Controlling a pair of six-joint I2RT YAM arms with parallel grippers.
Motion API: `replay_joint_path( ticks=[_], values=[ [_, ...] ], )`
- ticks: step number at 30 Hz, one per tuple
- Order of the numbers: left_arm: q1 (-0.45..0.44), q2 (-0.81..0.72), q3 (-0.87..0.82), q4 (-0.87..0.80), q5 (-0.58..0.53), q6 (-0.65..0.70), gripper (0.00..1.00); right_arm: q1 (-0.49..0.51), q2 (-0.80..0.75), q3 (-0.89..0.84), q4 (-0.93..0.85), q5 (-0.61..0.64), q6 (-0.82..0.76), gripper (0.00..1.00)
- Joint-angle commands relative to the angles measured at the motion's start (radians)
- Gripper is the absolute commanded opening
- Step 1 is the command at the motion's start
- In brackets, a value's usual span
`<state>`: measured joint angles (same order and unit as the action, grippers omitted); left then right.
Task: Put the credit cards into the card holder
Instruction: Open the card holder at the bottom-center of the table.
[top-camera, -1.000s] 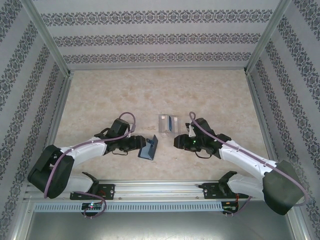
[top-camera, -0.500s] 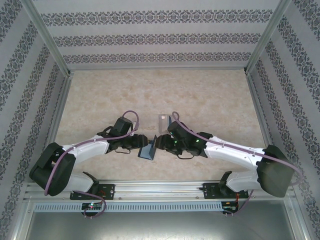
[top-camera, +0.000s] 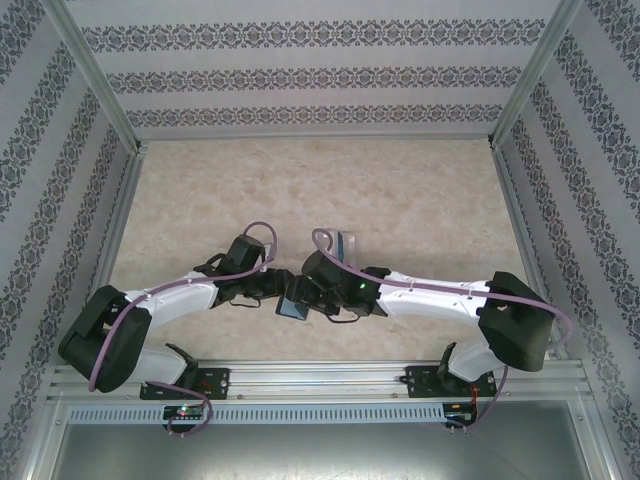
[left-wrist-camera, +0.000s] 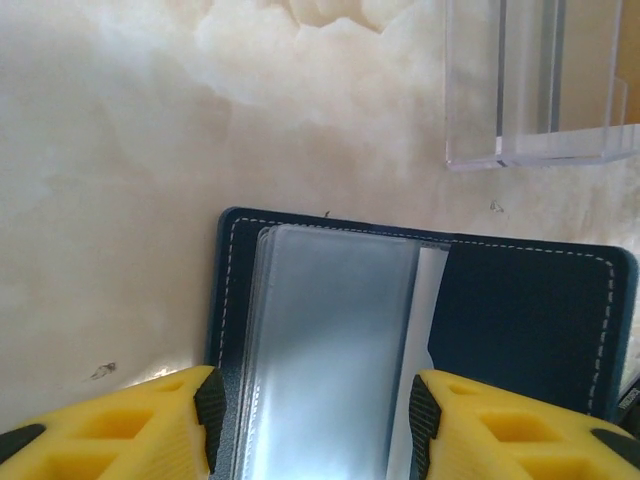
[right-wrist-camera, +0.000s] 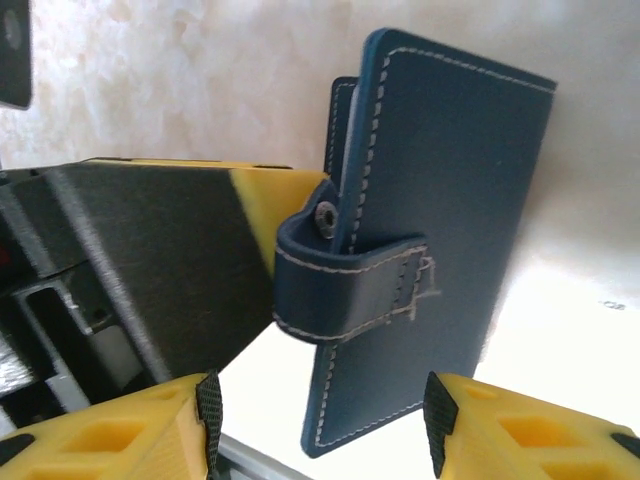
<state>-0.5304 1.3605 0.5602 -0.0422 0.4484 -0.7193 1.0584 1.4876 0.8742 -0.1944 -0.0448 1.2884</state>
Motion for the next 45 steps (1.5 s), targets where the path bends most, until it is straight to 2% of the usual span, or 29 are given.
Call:
replay_joint_path(
  ticks=[1, 7, 12, 20, 22, 25, 28, 33, 41, 43, 45],
  values=[
    [-0.011, -0.01, -0.004, 0.058, 0.011, -0.014, 0.54, 0.009, 0.015, -0.011, -0.036, 0.055, -0.005, 0.57],
    [-0.011, 0.011, 0.011, 0.072, 0.025, -0.018, 0.55, 0.025, 0.038, 0.008, -0.067, 0.079, -0.078, 0.53],
    [-0.011, 0.015, -0.013, 0.145, 0.037, -0.051, 0.54, 0.044, 0.031, 0.027, -0.131, 0.172, -0.169, 0.52],
    [-0.011, -0.018, 0.004, 0.086, 0.018, -0.039, 0.58, 0.034, -0.013, -0.03, -0.172, 0.192, -0.156, 0.46],
    [-0.011, -0.051, -0.009, 0.088, 0.007, -0.035, 0.58, 0.025, -0.04, -0.054, -0.174, 0.187, -0.164, 0.42],
    [-0.012, -0.12, -0.046, 0.114, 0.023, -0.047, 0.6, -0.001, -0.068, -0.111, -0.139, 0.152, -0.161, 0.28],
    [-0.012, -0.187, -0.058, 0.05, 0.007, -0.032, 0.66, -0.041, -0.075, -0.178, -0.071, 0.075, -0.145, 0.18],
    [-0.012, -0.223, -0.079, -0.024, -0.059, -0.012, 0.67, -0.067, -0.072, -0.244, 0.025, 0.012, -0.22, 0.11],
    [-0.029, -0.119, -0.078, 0.057, 0.033, -0.041, 0.55, -0.1, -0.082, -0.31, 0.129, -0.059, -0.289, 0.07],
    [-0.039, -0.124, -0.084, 0.096, 0.046, -0.05, 0.58, -0.1, -0.079, -0.297, 0.12, -0.06, -0.303, 0.06],
    [-0.041, -0.136, -0.097, 0.164, 0.094, -0.065, 0.68, -0.1, -0.077, -0.283, 0.107, -0.048, -0.311, 0.07]
  ],
)
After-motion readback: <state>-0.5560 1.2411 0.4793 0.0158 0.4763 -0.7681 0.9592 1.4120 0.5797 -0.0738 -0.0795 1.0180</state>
